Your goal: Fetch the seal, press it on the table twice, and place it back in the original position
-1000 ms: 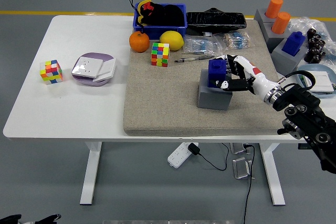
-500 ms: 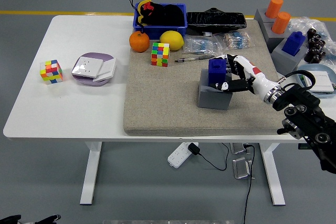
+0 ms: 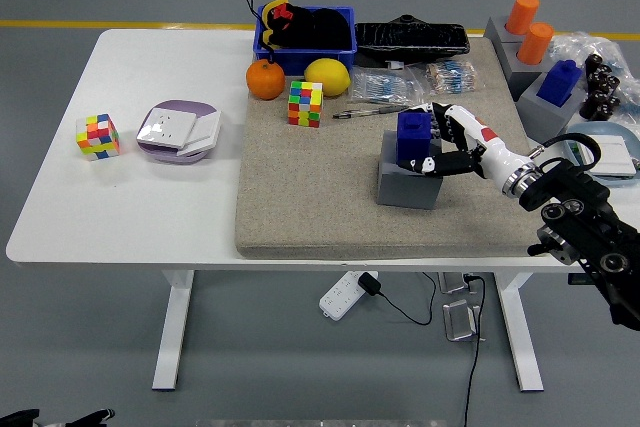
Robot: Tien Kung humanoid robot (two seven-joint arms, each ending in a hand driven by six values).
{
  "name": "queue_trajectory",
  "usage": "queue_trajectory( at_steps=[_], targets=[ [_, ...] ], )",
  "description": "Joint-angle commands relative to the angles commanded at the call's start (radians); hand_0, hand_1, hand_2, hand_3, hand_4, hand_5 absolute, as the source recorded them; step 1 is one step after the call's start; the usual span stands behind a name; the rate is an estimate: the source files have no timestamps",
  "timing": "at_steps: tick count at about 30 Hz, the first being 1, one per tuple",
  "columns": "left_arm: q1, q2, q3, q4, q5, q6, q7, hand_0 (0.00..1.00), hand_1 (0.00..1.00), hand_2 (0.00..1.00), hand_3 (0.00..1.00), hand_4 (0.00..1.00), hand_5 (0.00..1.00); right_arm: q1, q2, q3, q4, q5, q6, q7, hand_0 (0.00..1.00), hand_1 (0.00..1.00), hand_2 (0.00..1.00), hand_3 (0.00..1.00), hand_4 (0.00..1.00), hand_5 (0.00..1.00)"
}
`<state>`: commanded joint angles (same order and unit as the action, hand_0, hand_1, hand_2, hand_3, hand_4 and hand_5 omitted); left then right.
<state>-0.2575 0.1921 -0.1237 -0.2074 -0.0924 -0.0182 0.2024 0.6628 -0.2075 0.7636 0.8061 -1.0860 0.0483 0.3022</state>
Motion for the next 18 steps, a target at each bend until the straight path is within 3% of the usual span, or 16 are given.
queue_trajectory(
  at_steps=[11,12,18],
  targets=[
    [0.001,0.000,0.002,-0.001,-0.001,0.000,0.000,0.815,0.786,0.764,0.802,0.692,0.415,0.002,0.001,0.005,-0.001,-0.005,-0.001,0.002,0.796,0.774,0.709,0.714,0.966,0.002],
    [0.000,0.000,0.002,-0.001,-0.001,0.000,0.000,0.814,0.786,0.764,0.802,0.692,0.415,0.003,0.000,0.008,0.000,-0.006,0.000,0.002,0.860,0.842,0.774,0.763,0.983,0.002],
    [0.000,0.001,0.000,0.000,0.000,0.000,0.001,0.814,0.786,0.764,0.801,0.692,0.415,0.007,-0.004,0.020,0.004,-0.015,0.001,0.001,0.881,0.859,0.794,0.795,0.998,0.002]
  ],
)
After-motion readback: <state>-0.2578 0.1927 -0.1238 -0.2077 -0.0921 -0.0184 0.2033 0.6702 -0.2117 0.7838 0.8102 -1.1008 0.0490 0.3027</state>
